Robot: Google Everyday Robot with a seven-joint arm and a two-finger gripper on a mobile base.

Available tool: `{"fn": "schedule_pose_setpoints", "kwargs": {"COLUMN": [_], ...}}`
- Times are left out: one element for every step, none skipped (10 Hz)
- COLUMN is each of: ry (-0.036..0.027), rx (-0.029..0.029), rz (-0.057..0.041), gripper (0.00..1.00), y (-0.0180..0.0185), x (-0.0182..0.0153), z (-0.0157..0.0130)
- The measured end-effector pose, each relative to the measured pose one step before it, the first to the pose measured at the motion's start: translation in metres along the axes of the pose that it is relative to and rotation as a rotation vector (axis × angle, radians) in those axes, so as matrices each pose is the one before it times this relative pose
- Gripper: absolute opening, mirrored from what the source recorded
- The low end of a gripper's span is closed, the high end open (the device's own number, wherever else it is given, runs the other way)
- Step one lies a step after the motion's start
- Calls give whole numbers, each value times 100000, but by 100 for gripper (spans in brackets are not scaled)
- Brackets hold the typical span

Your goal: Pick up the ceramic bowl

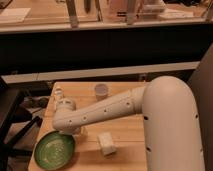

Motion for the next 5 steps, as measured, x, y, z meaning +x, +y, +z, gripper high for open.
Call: {"fn": "schedule_pose_setpoints", "kwargs": {"ry": [-76,-464,335,295,195], "rx": [82,-253,-196,110,241], "rz": [-1020,-537,-605,-628,-316], "gripper": [80,80,79,75,66], "y": [-309,-65,-121,-197,-136], "x": [-32,-167,67,78,44], "z": [94,171,62,37,43]}}
